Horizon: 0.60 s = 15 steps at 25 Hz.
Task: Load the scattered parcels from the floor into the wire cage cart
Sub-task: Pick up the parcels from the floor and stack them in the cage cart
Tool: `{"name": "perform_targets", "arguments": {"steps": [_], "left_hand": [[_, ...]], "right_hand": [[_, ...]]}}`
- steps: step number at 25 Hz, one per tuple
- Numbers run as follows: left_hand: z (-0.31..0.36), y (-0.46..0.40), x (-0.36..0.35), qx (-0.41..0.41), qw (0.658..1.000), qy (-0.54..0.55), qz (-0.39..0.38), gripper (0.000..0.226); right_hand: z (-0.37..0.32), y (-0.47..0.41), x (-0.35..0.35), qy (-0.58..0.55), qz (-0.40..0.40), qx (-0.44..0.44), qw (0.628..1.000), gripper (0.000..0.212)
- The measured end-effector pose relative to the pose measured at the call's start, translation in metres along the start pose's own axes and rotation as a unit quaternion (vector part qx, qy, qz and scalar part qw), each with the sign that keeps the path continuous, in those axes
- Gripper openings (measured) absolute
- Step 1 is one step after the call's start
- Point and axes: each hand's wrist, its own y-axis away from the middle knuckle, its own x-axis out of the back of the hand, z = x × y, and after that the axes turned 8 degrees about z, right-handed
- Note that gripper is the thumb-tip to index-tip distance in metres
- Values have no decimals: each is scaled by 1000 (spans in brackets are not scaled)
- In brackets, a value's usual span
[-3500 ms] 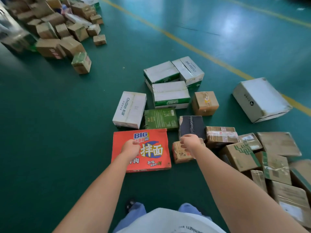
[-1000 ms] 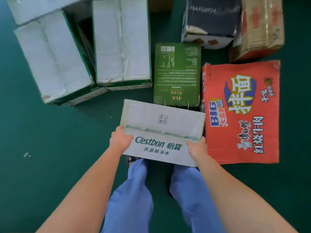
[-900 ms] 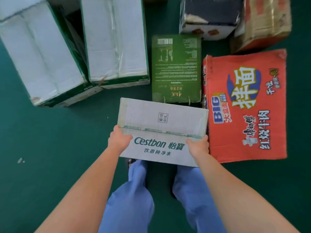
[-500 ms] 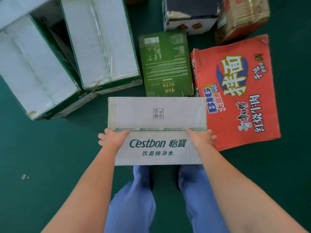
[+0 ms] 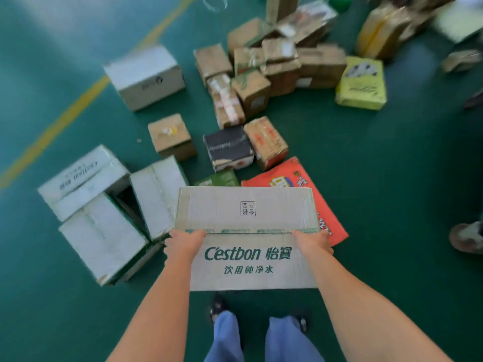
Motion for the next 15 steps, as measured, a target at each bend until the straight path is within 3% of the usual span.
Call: {"name": "perform_targets", "arguments": {"steps": [9,15], "left_hand": [[146,181,-42,-147,988,-23,42,91],[249,259,-118,-231,972,-28,-10,94]], "right_hand": [[13,-57,221,-74,63,39,994,79],[28,-130,344,-112,119,33,986,78]]}}
